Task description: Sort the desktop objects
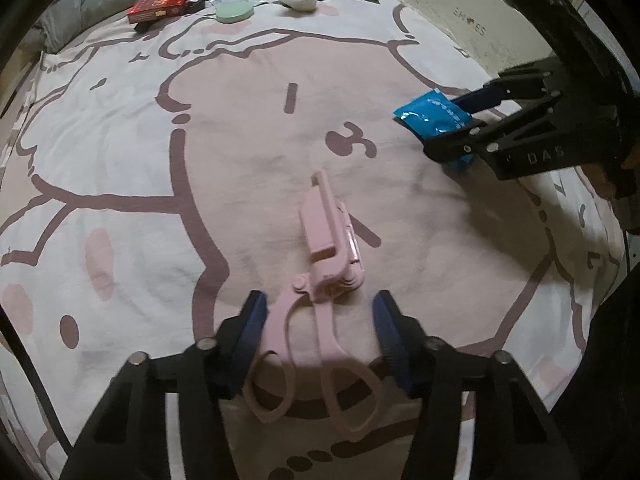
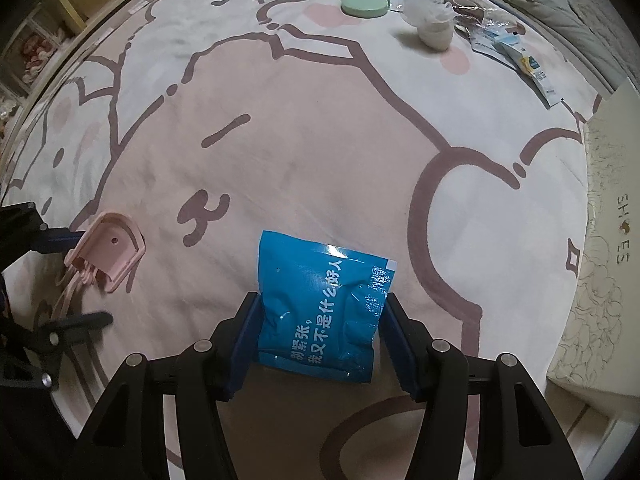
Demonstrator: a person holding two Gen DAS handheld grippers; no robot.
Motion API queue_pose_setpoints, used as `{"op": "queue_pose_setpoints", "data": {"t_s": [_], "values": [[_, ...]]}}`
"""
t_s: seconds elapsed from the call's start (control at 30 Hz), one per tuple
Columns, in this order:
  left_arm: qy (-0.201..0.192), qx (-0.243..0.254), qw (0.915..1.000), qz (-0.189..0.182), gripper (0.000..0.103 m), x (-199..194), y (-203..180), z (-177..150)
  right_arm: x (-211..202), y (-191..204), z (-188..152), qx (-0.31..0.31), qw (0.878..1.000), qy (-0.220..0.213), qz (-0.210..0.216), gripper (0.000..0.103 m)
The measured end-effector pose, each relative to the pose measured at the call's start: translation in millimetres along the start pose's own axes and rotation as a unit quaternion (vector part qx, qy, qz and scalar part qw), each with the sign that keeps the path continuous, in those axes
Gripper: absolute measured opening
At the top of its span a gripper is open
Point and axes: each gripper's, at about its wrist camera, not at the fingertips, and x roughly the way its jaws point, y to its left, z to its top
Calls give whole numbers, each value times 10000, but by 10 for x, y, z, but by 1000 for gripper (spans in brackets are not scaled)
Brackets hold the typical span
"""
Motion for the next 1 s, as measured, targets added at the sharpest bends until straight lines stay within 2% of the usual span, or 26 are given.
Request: {"op": "queue_pose_setpoints", "data": {"t_s": [0.23,0.57,0.87,0.93,1.0], "values": [[25,111,9999,101,36,-3,-39,55,-20,1,6,14,10000,-50,-33,60],[-99,266,9992,286,35,22,-210,26,-47,-21,20,64,9999,-124,-30,59],[-335,1138,9898,793,35,13,-417,-11,-54,-26,60,129,9998,-114,-21,59],[-285,1178,9894,797,35,26,-416,2,-56,-18,73,131,9998,-115,-28,59],[-232,994,9927,636,33,21,-366,34,-62,-20,79,148,9998,-117,-25,59]]}}
